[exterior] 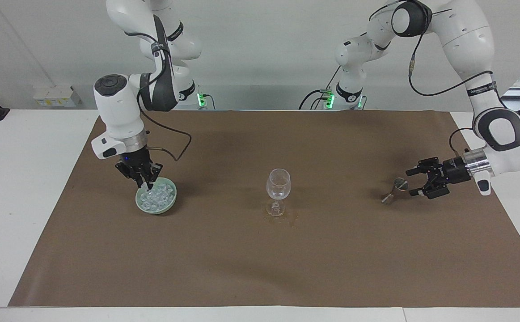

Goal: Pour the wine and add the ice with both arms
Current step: 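Lift the ice bowl with the right gripper while the left gripper withdraws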

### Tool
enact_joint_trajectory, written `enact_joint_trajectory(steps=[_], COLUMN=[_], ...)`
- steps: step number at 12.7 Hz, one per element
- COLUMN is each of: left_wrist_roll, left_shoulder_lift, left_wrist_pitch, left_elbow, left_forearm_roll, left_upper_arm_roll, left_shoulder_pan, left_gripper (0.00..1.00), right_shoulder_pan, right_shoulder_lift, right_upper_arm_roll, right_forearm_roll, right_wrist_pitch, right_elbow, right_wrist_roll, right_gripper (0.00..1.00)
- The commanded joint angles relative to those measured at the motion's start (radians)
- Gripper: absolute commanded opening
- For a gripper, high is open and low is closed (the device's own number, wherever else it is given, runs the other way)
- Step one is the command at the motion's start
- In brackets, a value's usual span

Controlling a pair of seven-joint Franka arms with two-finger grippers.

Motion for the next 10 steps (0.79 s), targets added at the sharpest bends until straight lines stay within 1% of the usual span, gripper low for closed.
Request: enact_joint_trajectory(steps=[1, 3, 6, 7, 8, 10], left_wrist_roll=[0.002, 0.021, 0.147, 0.197, 0.247, 0.336], left_shoulder_lift=[-0.066, -0.087, -0.184, -0.211, -0.238, -0.296], left_wrist_pitch=[0.043, 0.039, 0.063, 0.062, 0.06, 0.059], left_elbow=[0.009, 0.069, 0.077, 0.078, 0.078, 0.077], left_forearm_roll=[0.094, 0.21, 0.271, 0.3, 0.335, 0.361], left_upper_arm_roll=[0.005, -0.004, -0.004, -0.004, -0.007, -0.007], left_shoulder_pan=[-0.064, -0.083, -0.126, -0.132, -0.138, -0.161], left_gripper=[1.0, 1.0, 1.0, 1.0, 1.0, 1.0], right_shoulder_pan=[-0.004, -0.004, -0.004, -0.004, -0.004, -0.004], right_shoulder_lift=[-0.069, -0.105, -0.119, -0.114, -0.111, -0.105], right_upper_arm_roll=[0.028, 0.044, 0.088, 0.091, 0.114, 0.152], right_forearm_roll=[-0.001, 0.005, 0.022, 0.048, 0.051, 0.053], right_wrist_pitch=[-0.084, -0.163, -0.28, -0.292, -0.3, -0.317], right_elbow=[0.017, 0.048, 0.135, 0.154, 0.168, 0.189], right_wrist_roll=[0.034, 0.033, 0.043, 0.072, 0.1, 0.14], right_gripper=[0.0, 0.0, 0.0, 0.0, 0.0, 0.0])
